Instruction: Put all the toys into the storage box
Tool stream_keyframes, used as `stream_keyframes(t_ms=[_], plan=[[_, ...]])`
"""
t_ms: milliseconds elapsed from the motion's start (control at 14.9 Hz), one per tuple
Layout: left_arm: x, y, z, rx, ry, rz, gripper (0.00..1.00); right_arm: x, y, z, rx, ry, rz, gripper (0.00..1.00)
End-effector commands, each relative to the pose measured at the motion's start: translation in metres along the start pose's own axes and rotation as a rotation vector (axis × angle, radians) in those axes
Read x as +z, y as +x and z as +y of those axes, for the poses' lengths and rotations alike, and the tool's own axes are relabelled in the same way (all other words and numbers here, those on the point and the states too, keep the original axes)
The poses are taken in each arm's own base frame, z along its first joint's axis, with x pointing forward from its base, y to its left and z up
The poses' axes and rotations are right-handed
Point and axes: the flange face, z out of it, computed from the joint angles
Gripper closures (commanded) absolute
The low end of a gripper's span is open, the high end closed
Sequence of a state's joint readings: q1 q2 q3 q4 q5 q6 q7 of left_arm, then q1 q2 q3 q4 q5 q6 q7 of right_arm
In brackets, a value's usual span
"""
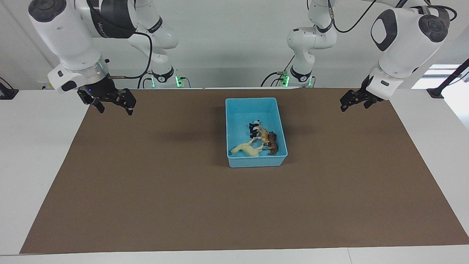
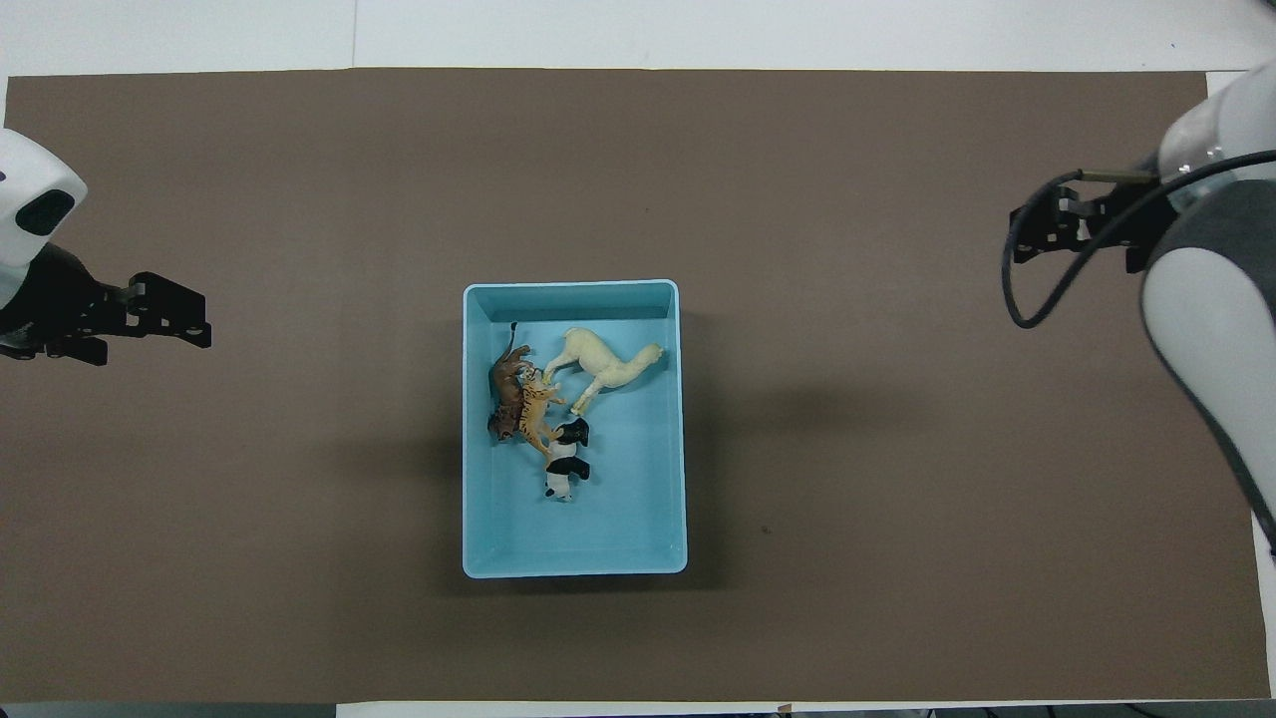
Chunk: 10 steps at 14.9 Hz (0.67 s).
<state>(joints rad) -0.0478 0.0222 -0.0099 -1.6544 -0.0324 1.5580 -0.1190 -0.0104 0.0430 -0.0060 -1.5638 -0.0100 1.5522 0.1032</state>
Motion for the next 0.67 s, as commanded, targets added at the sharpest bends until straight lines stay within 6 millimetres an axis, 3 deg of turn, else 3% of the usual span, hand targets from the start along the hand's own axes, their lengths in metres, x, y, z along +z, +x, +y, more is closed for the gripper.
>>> stream_keyframes(t_ms=[0, 268, 603], plan=[[-0.012, -0.006, 0.003, 0.061, 0.016, 0.005, 0.0, 0.016, -0.03, 0.012, -0.017, 0.024, -0.033, 0.0], [-0.017, -0.01, -0.003, 0.068, 0.015, 0.011, 0.0, 0.008, -0.02, 0.029, 0.021, 0.029, 0.006, 0.0], [-0.015, -0.015, -0.003, 0.059, 0.015, 0.012, 0.0, -0.007, -0.015, 0.031, 0.025, 0.033, 0.043, 0.0]])
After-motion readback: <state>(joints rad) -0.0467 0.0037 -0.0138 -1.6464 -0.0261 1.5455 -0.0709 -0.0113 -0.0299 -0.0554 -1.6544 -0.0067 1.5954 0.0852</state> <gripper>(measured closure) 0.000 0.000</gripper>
